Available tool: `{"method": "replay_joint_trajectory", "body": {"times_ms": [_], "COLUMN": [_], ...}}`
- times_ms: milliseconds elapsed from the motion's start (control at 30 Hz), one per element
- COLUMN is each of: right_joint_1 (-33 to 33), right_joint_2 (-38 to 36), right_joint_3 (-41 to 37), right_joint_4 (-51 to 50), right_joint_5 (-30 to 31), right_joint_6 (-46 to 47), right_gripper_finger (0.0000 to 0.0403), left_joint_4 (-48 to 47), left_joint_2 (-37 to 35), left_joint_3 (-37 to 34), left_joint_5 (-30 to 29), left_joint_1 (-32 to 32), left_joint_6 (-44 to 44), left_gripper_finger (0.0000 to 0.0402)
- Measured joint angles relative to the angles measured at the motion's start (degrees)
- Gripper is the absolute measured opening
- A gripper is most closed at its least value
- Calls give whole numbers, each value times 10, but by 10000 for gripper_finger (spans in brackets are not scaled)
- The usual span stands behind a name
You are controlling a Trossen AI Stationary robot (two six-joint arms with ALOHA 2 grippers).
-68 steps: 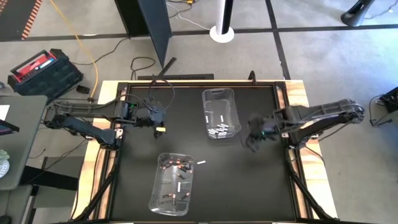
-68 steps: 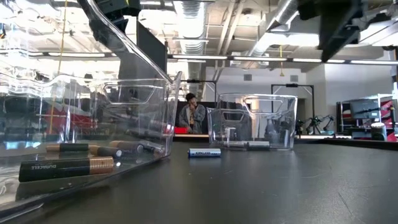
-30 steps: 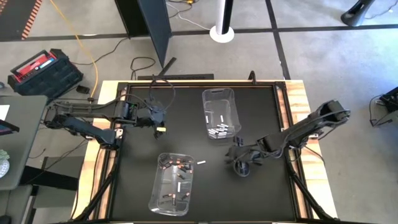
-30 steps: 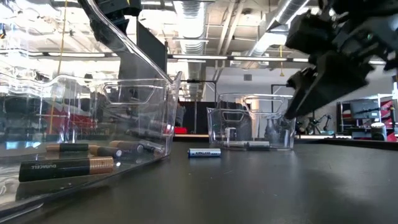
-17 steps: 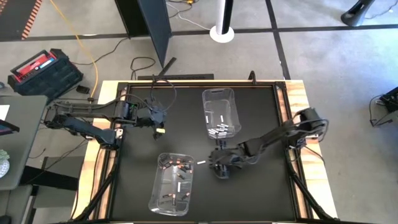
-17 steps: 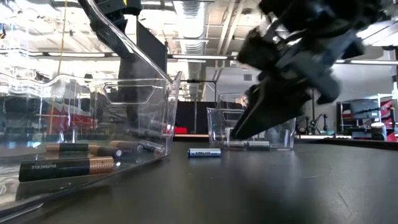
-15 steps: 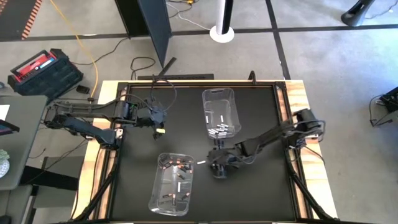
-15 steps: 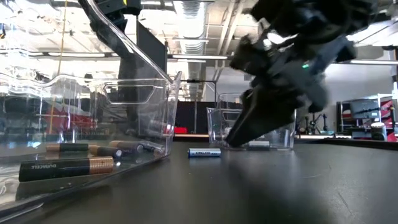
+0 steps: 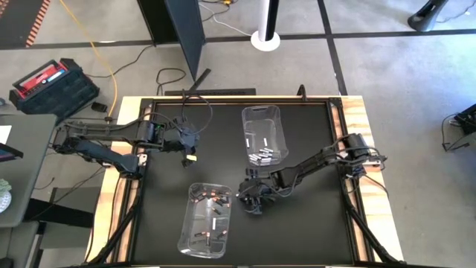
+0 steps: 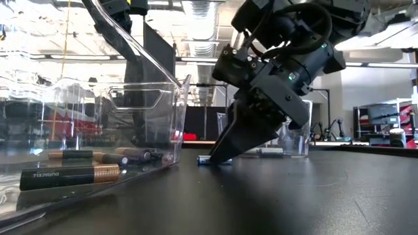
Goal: Sort batteries
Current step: Put the white battery into the top transparent bin
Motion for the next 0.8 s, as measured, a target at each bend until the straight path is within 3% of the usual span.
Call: {"method": "replay_joint_trajectory", "body": {"times_ms": [200,600,800], "right_joint_1": [-6,6,9], "right_joint_2": [-1,-2,-7], "right_joint_3": [-6,-6,-6], "right_joint_4": [-17,-35,-41], "right_joint_5": [-4,-4,-5], "right_joint_6": [3,23,47], "right_gripper_finger": [173,54,27], "left_joint_4": [1,2,2], "left_joint_2": [0,0,0], "left_joint_3": [0,0,0], "left_joint_5": [0,0,0], "left_joint_1": [0,0,0], "left_joint_6": [0,-5,-5], "left_gripper_finger": [157,157,157]}}
